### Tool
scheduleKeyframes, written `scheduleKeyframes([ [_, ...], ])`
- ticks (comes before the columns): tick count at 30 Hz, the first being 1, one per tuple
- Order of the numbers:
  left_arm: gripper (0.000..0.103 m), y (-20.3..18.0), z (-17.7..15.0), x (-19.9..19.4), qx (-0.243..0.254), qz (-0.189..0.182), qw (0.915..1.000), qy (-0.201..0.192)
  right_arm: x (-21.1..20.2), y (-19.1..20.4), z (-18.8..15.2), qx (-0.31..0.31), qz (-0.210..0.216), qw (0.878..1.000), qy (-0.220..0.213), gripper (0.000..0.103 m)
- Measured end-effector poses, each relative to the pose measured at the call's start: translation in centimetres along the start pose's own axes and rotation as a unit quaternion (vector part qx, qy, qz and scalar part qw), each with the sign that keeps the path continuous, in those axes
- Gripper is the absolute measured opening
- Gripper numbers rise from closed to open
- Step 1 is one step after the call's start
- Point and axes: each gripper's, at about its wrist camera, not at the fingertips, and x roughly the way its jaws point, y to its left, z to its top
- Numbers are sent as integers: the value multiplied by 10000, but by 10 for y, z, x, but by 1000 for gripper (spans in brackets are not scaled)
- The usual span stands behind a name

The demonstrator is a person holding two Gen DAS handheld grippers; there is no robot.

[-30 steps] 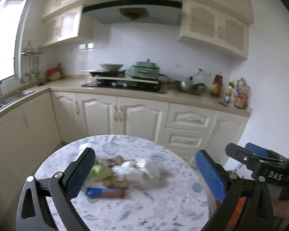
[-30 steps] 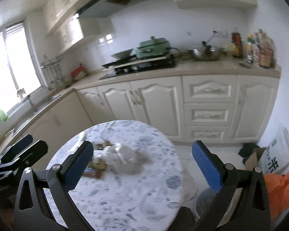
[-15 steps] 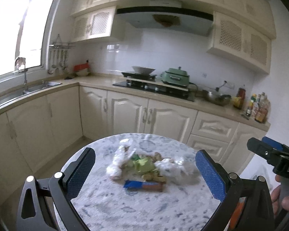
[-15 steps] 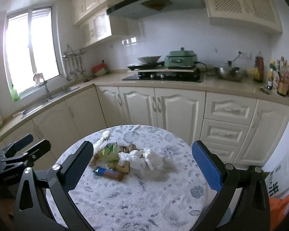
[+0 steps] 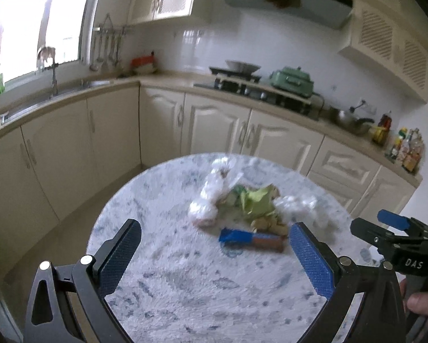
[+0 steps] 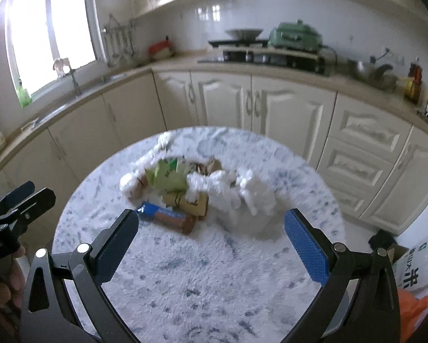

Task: Collect trash
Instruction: 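Bring both open tools back to the remaining trash on the table, then grasp the knotted clear plastic bag with the left tool while the right tool grasps clear plastic wrap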

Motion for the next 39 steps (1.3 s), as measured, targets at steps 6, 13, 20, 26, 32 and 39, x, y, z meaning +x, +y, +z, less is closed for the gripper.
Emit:
scheduleKeyframes([
  [6,102,13,4,43,-25,83,9996,281,44,-10,4,108,22,9995,310,103],
  [13,102,21,22,114,-24,280,9978,609,95,-16,13,76,232,9980,575,92],
  [20,102,22,38,190,280,405,9949,885,137,-20,21,-10,428,9960,788,78],
  [26,102,23,50,252,471,411,9921,1090,158,-19,21,-13,687,9931,950,51],
  [32,52,28,68,291,501,-44,9908,1254,156,-23,20,117,890,9916,934,26],
  [39,32,46,71,299,358,-190,9914,1241,140,-33,17,330,1009,9912,796,24],
])
